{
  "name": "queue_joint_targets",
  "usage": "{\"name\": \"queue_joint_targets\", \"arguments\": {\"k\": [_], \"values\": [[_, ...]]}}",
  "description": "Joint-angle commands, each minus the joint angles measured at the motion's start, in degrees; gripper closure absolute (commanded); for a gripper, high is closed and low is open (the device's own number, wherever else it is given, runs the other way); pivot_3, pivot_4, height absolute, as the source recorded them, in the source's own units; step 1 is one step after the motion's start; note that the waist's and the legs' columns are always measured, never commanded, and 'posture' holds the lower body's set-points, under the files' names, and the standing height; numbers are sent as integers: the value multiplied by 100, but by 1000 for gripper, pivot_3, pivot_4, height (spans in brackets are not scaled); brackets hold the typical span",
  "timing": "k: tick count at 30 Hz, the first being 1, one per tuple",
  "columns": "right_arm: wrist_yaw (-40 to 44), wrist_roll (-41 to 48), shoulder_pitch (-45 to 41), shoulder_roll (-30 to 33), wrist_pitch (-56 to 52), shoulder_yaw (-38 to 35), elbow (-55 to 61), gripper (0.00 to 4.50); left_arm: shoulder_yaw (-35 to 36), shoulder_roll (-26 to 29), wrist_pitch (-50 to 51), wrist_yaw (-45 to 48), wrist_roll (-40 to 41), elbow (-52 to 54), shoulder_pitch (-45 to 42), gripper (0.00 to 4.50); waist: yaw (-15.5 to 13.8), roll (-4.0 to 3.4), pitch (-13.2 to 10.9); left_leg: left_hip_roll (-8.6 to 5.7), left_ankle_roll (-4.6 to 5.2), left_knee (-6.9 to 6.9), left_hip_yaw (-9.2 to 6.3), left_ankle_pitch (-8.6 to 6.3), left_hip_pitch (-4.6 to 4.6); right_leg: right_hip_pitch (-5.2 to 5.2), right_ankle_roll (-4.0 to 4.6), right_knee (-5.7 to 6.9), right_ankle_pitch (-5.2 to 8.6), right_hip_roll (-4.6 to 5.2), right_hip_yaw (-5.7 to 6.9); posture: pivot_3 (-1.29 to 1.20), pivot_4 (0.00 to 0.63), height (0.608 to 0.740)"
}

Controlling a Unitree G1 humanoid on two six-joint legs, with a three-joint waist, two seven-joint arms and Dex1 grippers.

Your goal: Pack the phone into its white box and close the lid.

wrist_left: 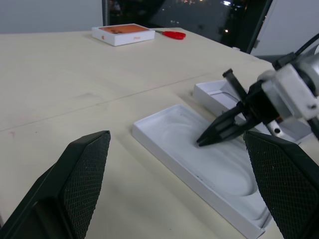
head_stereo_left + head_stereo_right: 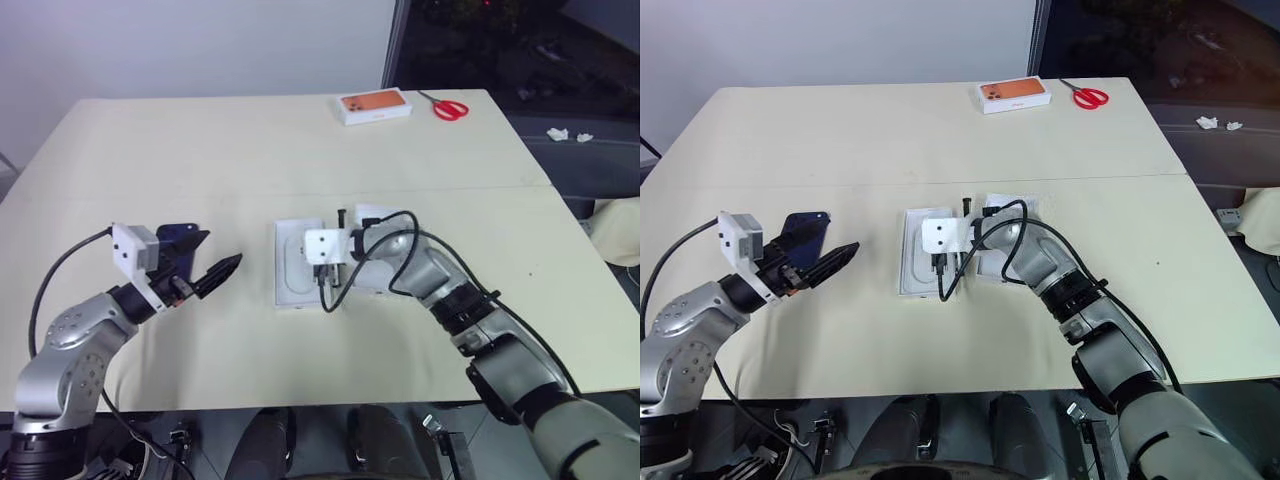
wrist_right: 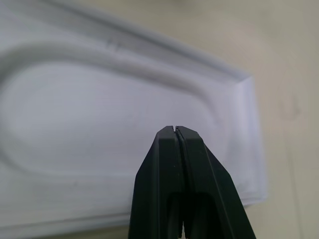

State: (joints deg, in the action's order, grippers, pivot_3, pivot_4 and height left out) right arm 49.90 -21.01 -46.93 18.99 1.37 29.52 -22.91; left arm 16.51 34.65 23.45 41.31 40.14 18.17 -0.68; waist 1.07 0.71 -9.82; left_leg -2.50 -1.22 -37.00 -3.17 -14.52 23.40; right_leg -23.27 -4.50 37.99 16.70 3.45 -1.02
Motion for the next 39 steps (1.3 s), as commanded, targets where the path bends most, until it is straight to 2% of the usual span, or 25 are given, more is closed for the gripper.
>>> {"name": "queue_joint_targets", "arguments": {"k": [1, 4, 8, 14, 19, 27, 32, 39], "values": [[-70, -132, 36, -18, 179, 101, 19, 4430, 12, 1, -64, 88, -19, 144, -20, 0, 6, 0, 0, 0, 0, 0, 0, 0, 0, 0, 0, 0, 0, 0, 0, 0, 150, 740], [-33, -120, 65, -11, 232, 98, 38, 4430, 31, -2, -47, 118, -1, 144, -22, 0, 1, 0, 0, 0, 0, 0, -1, 0, 0, 1, 0, 0, 0, 0, 0, 0, 150, 740], [115, 451, 81, -188, -120, -331, 280, 4430, 41, -4, -43, 136, -11, 132, -29, 0, -8, 1, 0, 0, 0, -1, 0, 0, 0, 3, 0, -1, 0, 0, 0, 0, 150, 740], [598, 1882, 243, -318, -1412, -1288, 1097, 4430, 72, 55, 13, 185, -30, 62, -14, 0, -9, 1, 0, 0, 1, 0, -3, 0, 1, 3, 0, -1, 0, 0, 1, 0, 150, 740], [1110, 2910, 651, 114, -2509, -1885, 1956, 4430, 231, 243, 101, 386, -9, -79, 71, 0, -34, 0, 0, 0, 6, 0, -5, -4, 2, 6, 0, -4, 0, 3, 2, 0, 150, 740], [827, 3058, 913, 231, -2696, -1803, 2340, 4430, 502, 537, 615, 392, 127, -658, -215, 0, 5, 0, -1, 6, 8, 7, -5, -4, 1, -4, 1, -2, 1, -1, 1, 0, 150, 740], [299, 2878, 800, 11, -2547, -1738, 2205, 4430, 786, 762, 612, 441, -43, -1351, -319, 0, 0, -1, -1, 5, 7, 5, -3, -4, 2, -4, 1, -1, 0, 0, 0, 0, 150, 740], [-819, 1938, 126, -1408, -1610, -750, 1004, 4430, 1332, 1224, 1249, 607, 231, -2934, -908, 0, 100, 0, -1, 7, 1, 13, -4, 0, 2, -16, 0, 5, 0, -6, 0, 0, 150, 740]]}}
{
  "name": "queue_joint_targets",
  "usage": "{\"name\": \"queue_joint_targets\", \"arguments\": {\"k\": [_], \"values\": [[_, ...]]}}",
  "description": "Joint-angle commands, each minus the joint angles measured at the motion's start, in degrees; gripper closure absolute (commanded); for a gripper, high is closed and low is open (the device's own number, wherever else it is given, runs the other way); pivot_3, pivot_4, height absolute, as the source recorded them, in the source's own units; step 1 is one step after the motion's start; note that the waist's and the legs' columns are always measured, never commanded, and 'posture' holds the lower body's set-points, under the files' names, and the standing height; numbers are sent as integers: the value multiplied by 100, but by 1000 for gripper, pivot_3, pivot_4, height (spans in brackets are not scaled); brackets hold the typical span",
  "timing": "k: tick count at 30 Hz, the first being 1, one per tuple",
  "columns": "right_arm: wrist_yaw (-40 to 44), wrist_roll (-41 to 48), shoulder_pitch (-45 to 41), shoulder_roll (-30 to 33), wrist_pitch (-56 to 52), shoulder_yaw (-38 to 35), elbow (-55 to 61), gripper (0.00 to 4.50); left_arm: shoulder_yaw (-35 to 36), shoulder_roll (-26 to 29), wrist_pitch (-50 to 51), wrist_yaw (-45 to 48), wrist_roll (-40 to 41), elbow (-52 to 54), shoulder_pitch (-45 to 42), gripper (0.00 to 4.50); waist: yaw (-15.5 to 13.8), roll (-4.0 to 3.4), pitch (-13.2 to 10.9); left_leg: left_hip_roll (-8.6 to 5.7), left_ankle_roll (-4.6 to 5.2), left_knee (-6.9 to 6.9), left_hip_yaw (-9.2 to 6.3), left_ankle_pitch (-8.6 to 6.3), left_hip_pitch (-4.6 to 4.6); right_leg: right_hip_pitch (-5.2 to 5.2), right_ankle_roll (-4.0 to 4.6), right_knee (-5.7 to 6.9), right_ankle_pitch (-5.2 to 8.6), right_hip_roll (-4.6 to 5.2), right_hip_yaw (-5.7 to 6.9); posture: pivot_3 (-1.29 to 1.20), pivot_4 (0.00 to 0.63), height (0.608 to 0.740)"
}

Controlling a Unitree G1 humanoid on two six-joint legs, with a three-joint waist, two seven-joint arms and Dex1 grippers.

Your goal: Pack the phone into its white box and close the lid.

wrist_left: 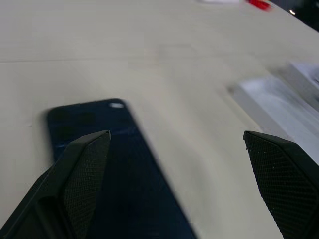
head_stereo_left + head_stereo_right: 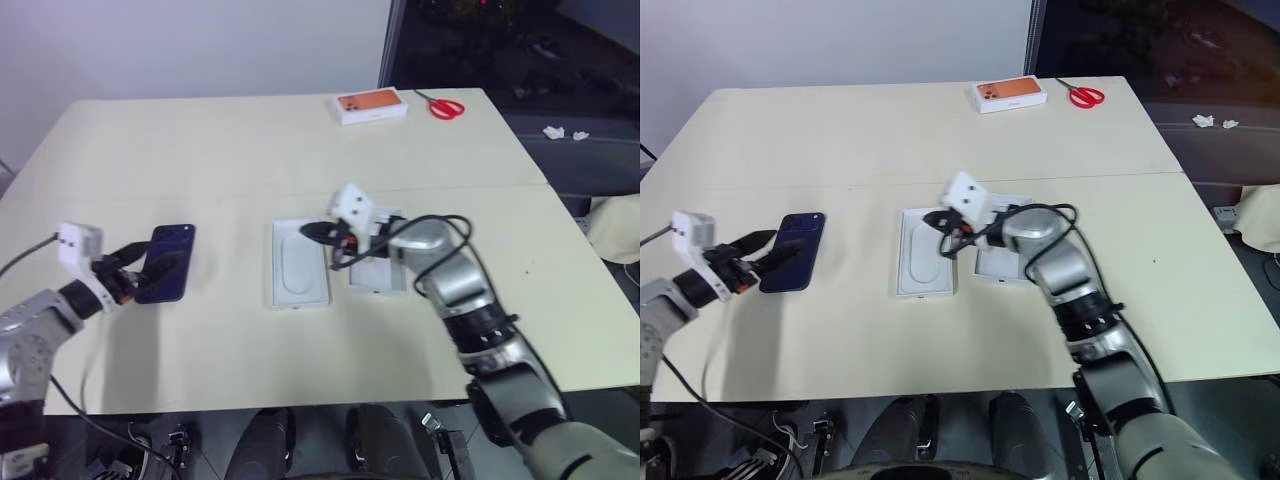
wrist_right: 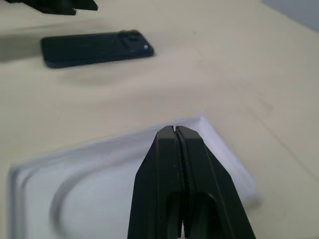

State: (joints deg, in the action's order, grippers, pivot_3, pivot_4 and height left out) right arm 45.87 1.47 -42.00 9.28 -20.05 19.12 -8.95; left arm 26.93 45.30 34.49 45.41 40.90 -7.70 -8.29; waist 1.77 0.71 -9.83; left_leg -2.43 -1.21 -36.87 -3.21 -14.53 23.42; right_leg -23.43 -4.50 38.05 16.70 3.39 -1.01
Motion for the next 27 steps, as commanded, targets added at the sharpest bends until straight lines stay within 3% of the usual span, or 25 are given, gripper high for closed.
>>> {"name": "queue_joint_targets", "arguments": {"k": [1, 7, 11, 16, 27], "values": [[-563, -440, -526, -667, 732, 399, -727, 4430, 307, 241, 218, 266, 135, -597, -217, 0, 48, 0, 0, -1, -2, 0, 0, 1, 0, -1, 0, 0, 0, 1, 0, 0, 150, 740], [-1036, -801, -1243, -1631, 1300, 657, -2376, 4430, 107, 622, 602, 481, -144, -1829, -704, 0, 60, 13, 4, -6, -10, -3, -10, 5, 1, -13, 0, 0, 0, 3, 10, 0, 150, 740], [-1460, -1344, -1378, -1906, 1626, 986, -3162, 4430, -94, 639, 726, 867, -320, -2692, -1137, 0, 72, 19, 7, -10, -13, -1, -13, 7, -1, -16, 0, 2, 0, 5, 12, 0, 150, 740], [-1705, -1623, -1429, -2062, 1889, 1063, -3515, 4430, -311, 658, 1472, 1295, -375, -3745, -1752, 0, 83, 25, 9, -13, -24, -1, -12, 13, 0, -21, 0, 7, 0, 5, 11, 0, 150, 740], [-1564, -2151, -1354, -1893, 1898, 1334, -3666, 4430, -1416, 382, 2233, 2530, -892, -3944, -2060, 0, 63, 21, 11, -20, -26, -5, -14, 15, -2, -15, -1, 13, 0, 8, 10, 0, 150, 740]]}}
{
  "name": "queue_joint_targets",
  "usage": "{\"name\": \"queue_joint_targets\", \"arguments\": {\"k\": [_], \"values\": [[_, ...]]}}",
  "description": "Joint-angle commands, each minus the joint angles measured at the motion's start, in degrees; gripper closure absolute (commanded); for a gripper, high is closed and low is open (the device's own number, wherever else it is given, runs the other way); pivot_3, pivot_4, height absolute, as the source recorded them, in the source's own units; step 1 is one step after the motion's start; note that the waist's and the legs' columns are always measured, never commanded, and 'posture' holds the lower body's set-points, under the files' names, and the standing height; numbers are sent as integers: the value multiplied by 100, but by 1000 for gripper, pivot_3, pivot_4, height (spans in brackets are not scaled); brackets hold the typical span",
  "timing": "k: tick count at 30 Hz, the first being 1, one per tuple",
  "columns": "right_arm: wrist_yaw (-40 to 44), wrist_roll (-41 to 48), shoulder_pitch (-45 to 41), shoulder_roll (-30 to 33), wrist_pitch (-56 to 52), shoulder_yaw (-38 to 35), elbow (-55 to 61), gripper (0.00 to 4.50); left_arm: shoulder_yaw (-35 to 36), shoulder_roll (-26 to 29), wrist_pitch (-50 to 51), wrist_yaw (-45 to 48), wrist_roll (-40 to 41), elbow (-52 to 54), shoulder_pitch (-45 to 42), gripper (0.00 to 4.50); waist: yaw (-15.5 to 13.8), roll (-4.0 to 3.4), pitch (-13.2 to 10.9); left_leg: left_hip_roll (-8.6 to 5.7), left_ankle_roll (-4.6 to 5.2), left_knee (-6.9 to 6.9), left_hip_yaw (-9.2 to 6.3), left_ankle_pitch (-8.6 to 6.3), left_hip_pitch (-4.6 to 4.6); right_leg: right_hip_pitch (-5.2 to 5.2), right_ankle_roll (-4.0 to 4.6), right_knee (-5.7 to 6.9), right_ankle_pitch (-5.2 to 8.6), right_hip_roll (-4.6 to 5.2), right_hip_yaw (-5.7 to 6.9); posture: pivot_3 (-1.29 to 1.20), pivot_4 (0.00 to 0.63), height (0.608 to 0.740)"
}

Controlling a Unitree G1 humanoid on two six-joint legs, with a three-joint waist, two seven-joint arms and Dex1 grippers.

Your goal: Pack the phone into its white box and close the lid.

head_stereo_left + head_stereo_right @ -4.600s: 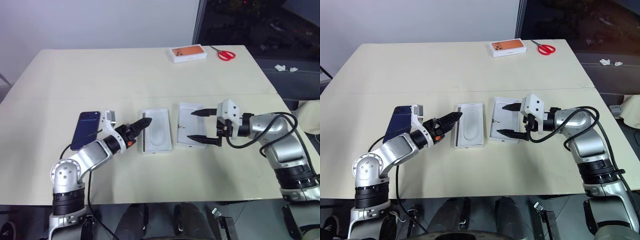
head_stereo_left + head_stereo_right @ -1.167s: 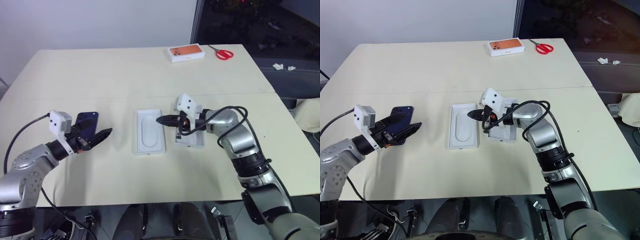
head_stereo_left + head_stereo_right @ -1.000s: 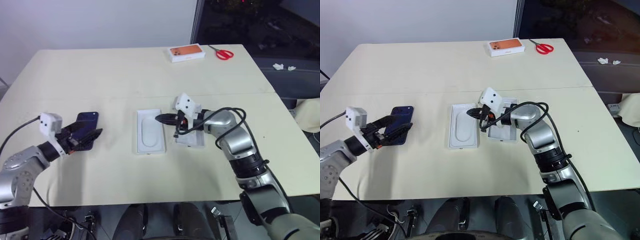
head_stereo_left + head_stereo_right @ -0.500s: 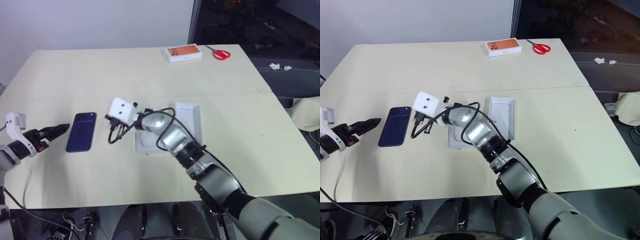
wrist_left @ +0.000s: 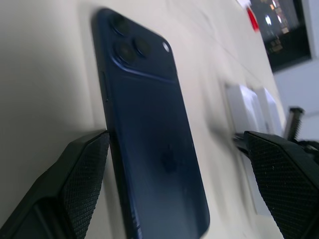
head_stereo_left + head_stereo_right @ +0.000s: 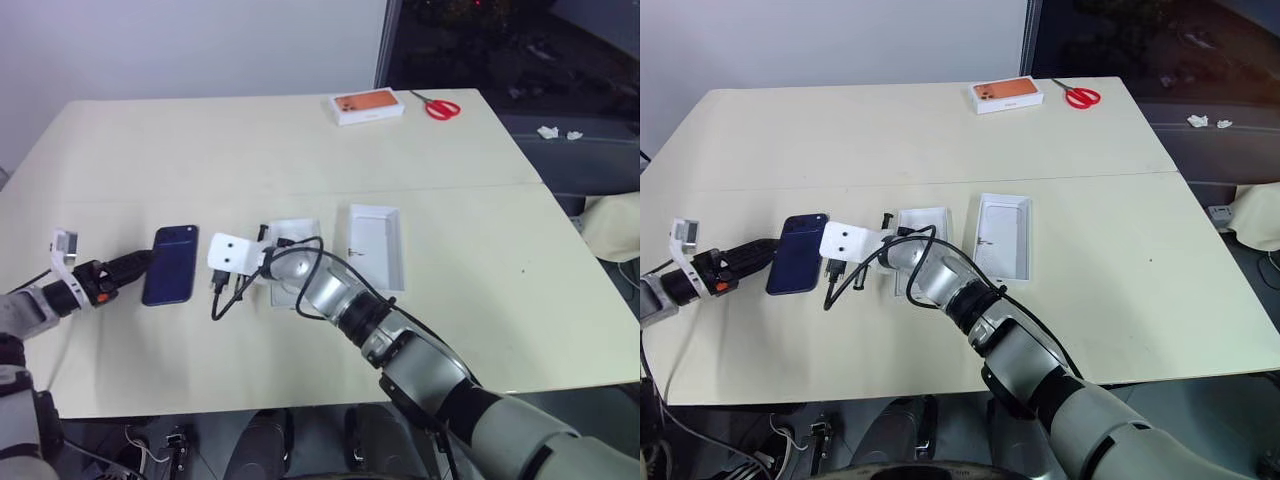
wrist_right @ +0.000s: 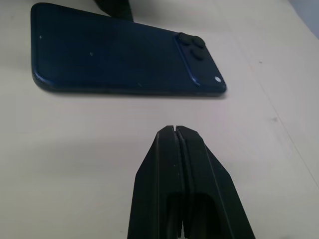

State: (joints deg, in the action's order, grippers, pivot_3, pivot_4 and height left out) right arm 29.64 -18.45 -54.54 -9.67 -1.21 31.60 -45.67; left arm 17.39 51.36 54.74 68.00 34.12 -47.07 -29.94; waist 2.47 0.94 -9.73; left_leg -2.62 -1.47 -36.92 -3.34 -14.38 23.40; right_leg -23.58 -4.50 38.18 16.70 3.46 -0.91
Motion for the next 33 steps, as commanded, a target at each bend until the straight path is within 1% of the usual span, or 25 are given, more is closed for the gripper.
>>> {"name": "queue_joint_targets", "arguments": {"k": [1, 4, 10, 16, 20, 24, 27, 30, 33], "values": [[108, -205, -92, 21, -10, 114, -16, 4430, -505, -263, 189, 307, -250, -12, 102, 0, -12, -3, 2, -2, -1, -1, 0, 0, -1, 2, 0, 0, 0, 2, 0, 0, 150, 740], [291, -352, -41, 81, -75, 240, -32, 4430, -427, -378, 96, 249, -318, -108, 17, 0, -32, -5, 3, -7, 1, -4, -2, -1, -5, 8, 0, 0, 0, 6, 1, 0, 150, 740], [379, -471, -127, 8, -139, 251, -109, 4430, -367, -399, -152, 67, -512, -39, 92, 0, -42, -16, 14, -10, 11, -5, -5, -6, -15, 19, 0, 0, 0, 9, 1, 0, 150, 740], [279, -581, -348, -10, -120, 190, -374, 4430, -159, -291, -253, -211, -471, 368, 309, 0, -17, -23, 19, -9, 15, -3, -7, -8, -20, 19, 0, 4, 0, 8, 0, 0, 150, 740], [186, -552, -668, -59, -83, 73, -725, 4430, -26, -173, -52, -385, -393, 616, 460, 0, 14, -23, 19, -7, 15, -1, -6, -9, -21, 17, 0, 6, 0, 7, -1, 0, 150, 740], [71, -574, -790, -232, 83, 91, -1155, 4430, 16, -458, -56, -589, -371, 623, 516, 0, 22, -28, 21, -4, 14, 5, -4, -8, -24, 15, 0, 6, 0, 5, -2, 0, 150, 740], [-6, -641, -813, -467, 224, 175, -1488, 4430, 10, -791, -177, -795, -414, 540, 458, 0, -12, -68, 47, -3, 13, 10, -4, -8, -38, 28, 1, 4, 1, 6, -1, 0, 150, 740], [-5, -667, -806, -638, 308, 208, -1659, 4430, 44, -973, -146, -962, -386, 592, 388, 0, -43, -84, 62, -12, 16, 34, -3, -9, -99, 87, 2, -11, 2, 13, -4, 0, 150, 740], [-28, -674, -766, -825, 356, 254, -1730, 4430, -2, -1044, 59, -978, -270, 1029, 460, 0, -43, -86, 66, -18, 15, 61, -3, -8, -140, 117, 4, -18, 4, 17, -9, 0, 150, 740]]}}
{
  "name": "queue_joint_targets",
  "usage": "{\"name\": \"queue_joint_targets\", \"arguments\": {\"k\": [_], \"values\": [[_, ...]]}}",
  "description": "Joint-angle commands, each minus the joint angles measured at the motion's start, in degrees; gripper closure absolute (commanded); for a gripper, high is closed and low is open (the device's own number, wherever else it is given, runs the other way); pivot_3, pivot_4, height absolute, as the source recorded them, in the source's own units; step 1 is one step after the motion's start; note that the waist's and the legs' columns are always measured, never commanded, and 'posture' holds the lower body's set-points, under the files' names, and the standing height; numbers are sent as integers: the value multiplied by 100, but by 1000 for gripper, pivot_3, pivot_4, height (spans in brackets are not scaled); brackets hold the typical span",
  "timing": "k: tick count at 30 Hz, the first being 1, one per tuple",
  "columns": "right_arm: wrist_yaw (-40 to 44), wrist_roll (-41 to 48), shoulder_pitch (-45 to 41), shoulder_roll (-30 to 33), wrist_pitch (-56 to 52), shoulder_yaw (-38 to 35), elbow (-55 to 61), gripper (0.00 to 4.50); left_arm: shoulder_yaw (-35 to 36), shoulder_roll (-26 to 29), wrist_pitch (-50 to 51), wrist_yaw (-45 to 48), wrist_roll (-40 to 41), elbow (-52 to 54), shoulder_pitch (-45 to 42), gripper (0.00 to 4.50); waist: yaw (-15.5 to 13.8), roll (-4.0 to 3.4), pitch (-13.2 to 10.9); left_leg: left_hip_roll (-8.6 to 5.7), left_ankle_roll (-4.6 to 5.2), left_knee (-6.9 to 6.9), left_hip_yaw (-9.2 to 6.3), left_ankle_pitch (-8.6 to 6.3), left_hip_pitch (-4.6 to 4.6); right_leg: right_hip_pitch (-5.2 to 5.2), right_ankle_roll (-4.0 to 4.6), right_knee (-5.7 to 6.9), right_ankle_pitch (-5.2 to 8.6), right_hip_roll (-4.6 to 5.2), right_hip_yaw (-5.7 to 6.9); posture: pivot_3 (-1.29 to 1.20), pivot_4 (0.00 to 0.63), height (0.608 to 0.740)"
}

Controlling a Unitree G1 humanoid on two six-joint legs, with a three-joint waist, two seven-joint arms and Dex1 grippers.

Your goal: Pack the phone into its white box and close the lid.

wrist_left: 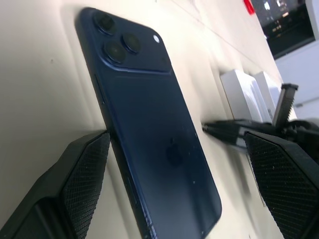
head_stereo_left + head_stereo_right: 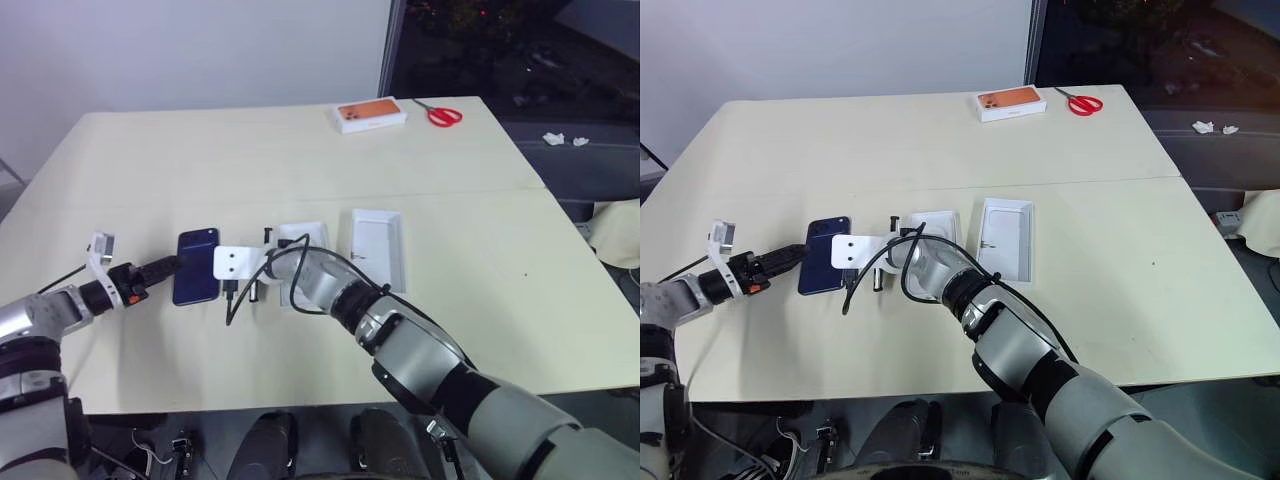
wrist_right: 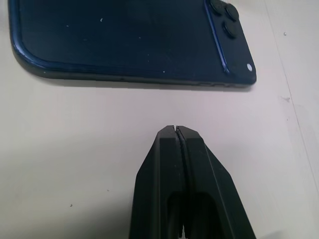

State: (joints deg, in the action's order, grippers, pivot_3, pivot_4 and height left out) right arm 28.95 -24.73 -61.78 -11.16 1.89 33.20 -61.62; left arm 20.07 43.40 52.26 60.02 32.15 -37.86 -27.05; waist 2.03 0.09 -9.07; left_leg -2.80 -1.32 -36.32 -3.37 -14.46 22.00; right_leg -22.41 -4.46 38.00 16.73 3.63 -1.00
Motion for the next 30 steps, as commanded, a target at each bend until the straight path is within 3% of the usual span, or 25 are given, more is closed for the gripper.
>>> {"name": "queue_joint_targets", "arguments": {"k": [1, 11, 30], "values": [[44, -42, -36, -708, 58, 101, -146, 4430, -248, -259, 372, -211, -36, 179, 177, 0, 3, 0, 1, -1, 0, 2, 0, 0, -1, 0, 0, 0, 0, 0, -1, 0, 150, 740], [61, 63, 83, -953, 64, 170, -64, 4430, -79, -192, 1214, -72, 451, 808, 452, 0, 52, 2, 2, -1, -2, 14, 0, 1, 0, -8, 3, -1, 2, 0, -5, 0, 150, 740], [647, 610, 216, -1054, 61, -134, 267, 4430, 136, -369, 1512, -237, 702, 971, 503, 0, 62, 5, 4, 1, -5, 23, 1, 3, -10, -5, 10, -2, 6, -1, -6, 0, 150, 740]]}}
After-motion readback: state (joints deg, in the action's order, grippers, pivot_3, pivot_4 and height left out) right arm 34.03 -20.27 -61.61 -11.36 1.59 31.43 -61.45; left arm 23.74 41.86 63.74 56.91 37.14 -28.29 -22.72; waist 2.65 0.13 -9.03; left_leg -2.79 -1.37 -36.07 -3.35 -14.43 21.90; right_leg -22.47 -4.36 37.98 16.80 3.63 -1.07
